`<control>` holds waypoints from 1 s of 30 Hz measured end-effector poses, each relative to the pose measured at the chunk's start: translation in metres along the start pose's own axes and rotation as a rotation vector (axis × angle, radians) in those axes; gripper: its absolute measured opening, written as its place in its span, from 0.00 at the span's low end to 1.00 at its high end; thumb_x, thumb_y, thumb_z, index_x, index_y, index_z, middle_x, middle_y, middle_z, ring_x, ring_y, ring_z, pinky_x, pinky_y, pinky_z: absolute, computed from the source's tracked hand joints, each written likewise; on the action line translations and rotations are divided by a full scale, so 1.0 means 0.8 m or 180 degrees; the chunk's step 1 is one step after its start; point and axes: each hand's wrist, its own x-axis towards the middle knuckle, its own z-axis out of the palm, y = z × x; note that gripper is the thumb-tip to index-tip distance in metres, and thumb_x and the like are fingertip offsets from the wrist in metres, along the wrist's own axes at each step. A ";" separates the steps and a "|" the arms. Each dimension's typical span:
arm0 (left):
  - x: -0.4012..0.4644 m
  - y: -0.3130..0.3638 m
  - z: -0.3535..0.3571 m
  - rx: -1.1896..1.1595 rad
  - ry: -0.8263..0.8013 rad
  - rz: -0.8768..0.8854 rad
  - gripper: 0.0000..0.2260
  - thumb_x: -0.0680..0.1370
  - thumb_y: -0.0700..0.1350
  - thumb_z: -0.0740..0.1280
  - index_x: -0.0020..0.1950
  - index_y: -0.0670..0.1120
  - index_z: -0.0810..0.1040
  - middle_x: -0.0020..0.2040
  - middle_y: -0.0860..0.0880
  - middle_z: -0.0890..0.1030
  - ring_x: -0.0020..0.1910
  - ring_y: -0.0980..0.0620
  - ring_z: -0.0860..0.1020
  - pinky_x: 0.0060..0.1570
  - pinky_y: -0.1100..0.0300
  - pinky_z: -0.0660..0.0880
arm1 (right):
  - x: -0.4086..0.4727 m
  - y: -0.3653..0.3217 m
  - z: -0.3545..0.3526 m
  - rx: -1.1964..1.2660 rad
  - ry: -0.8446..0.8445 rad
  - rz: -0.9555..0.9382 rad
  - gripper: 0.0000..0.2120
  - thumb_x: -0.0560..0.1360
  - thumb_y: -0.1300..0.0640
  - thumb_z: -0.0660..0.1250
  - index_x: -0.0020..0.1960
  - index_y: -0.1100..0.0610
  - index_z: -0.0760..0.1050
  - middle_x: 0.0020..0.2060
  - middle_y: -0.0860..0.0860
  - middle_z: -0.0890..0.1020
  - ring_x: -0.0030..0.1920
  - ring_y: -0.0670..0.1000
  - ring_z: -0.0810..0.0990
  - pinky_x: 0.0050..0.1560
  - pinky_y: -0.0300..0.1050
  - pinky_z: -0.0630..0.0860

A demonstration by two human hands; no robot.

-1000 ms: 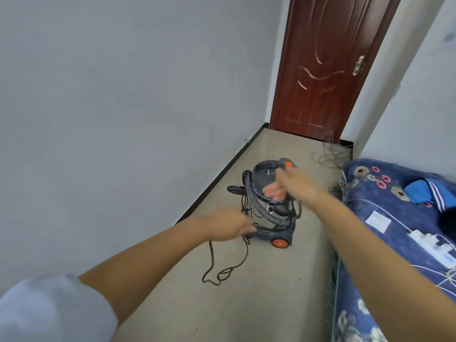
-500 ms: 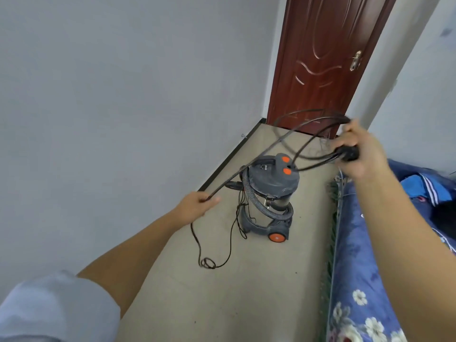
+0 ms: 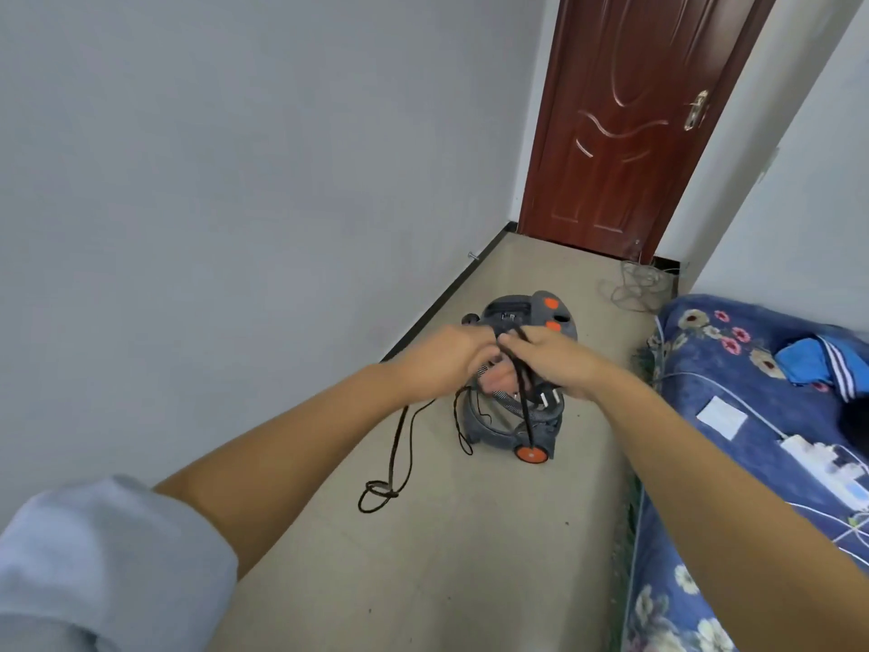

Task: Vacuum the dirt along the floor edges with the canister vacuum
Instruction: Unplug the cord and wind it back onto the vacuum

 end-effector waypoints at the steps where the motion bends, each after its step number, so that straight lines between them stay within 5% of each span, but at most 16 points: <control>1: 0.009 -0.002 -0.009 -0.0046 0.0264 -0.0064 0.11 0.81 0.46 0.60 0.50 0.40 0.77 0.43 0.44 0.79 0.41 0.48 0.76 0.42 0.60 0.69 | -0.002 0.001 0.002 0.0297 -0.0122 -0.0013 0.15 0.83 0.53 0.52 0.46 0.58 0.71 0.29 0.53 0.82 0.31 0.52 0.82 0.36 0.44 0.80; 4: 0.024 -0.014 -0.018 -0.0674 0.0718 -0.0548 0.18 0.77 0.50 0.66 0.31 0.46 0.65 0.28 0.51 0.66 0.28 0.55 0.63 0.29 0.65 0.61 | -0.007 -0.001 -0.013 0.0899 -0.0272 -0.0147 0.18 0.82 0.49 0.53 0.44 0.60 0.72 0.21 0.49 0.69 0.21 0.47 0.69 0.25 0.40 0.72; 7: 0.019 -0.032 0.001 -0.1821 0.0737 -0.0861 0.19 0.78 0.48 0.65 0.31 0.47 0.61 0.28 0.51 0.63 0.26 0.58 0.61 0.28 0.67 0.60 | -0.008 -0.007 -0.057 0.1592 -0.0216 -0.0496 0.14 0.80 0.54 0.57 0.39 0.59 0.70 0.18 0.45 0.63 0.17 0.43 0.61 0.20 0.34 0.64; 12: -0.006 -0.076 0.060 -0.1875 0.0590 -0.1593 0.18 0.80 0.51 0.61 0.33 0.44 0.67 0.31 0.49 0.70 0.30 0.55 0.67 0.38 0.63 0.65 | 0.014 0.011 -0.167 0.4371 0.0878 -0.1057 0.14 0.78 0.56 0.59 0.35 0.58 0.69 0.17 0.45 0.65 0.17 0.41 0.64 0.21 0.31 0.66; 15: -0.008 -0.089 0.091 -0.1321 -0.0083 -0.1566 0.15 0.81 0.48 0.59 0.36 0.46 0.64 0.32 0.51 0.67 0.33 0.53 0.66 0.36 0.62 0.64 | 0.042 0.032 -0.211 0.5135 0.2050 -0.0991 0.16 0.82 0.58 0.56 0.35 0.57 0.65 0.16 0.47 0.68 0.17 0.43 0.66 0.21 0.34 0.68; 18: -0.002 -0.084 0.105 -0.0098 -0.1415 -0.1098 0.09 0.83 0.46 0.52 0.46 0.45 0.65 0.37 0.49 0.70 0.40 0.49 0.69 0.41 0.59 0.64 | 0.060 0.037 -0.223 0.4367 0.3001 -0.0424 0.18 0.82 0.61 0.53 0.33 0.58 0.64 0.14 0.48 0.69 0.17 0.46 0.70 0.19 0.35 0.68; 21: 0.019 -0.061 0.093 0.0860 -0.1931 -0.0535 0.12 0.84 0.47 0.50 0.55 0.42 0.70 0.48 0.42 0.75 0.44 0.45 0.71 0.43 0.57 0.64 | 0.079 0.042 -0.195 0.2643 0.2741 0.0090 0.18 0.82 0.59 0.55 0.34 0.59 0.67 0.19 0.50 0.75 0.20 0.46 0.74 0.30 0.41 0.76; 25: 0.083 -0.029 0.058 0.0687 -0.0967 -0.0016 0.14 0.83 0.48 0.53 0.55 0.42 0.74 0.49 0.44 0.78 0.46 0.47 0.74 0.44 0.58 0.66 | 0.101 0.055 -0.120 0.0373 0.0991 0.0028 0.16 0.82 0.53 0.56 0.48 0.63 0.75 0.34 0.51 0.83 0.36 0.49 0.83 0.53 0.50 0.79; 27: 0.120 -0.035 0.036 0.0285 -0.0368 -0.0072 0.13 0.82 0.47 0.56 0.51 0.41 0.76 0.45 0.44 0.80 0.41 0.50 0.73 0.43 0.57 0.68 | 0.106 0.053 -0.093 -0.0233 0.0464 -0.0272 0.16 0.82 0.53 0.55 0.53 0.64 0.76 0.35 0.50 0.84 0.38 0.48 0.83 0.50 0.46 0.80; 30: 0.156 -0.064 0.011 -0.0337 0.0139 -0.0527 0.13 0.77 0.51 0.66 0.37 0.45 0.73 0.32 0.49 0.74 0.30 0.54 0.70 0.32 0.66 0.67 | 0.116 0.033 -0.087 0.0192 -0.0205 -0.0396 0.13 0.82 0.52 0.56 0.45 0.59 0.72 0.27 0.50 0.75 0.26 0.48 0.74 0.37 0.43 0.76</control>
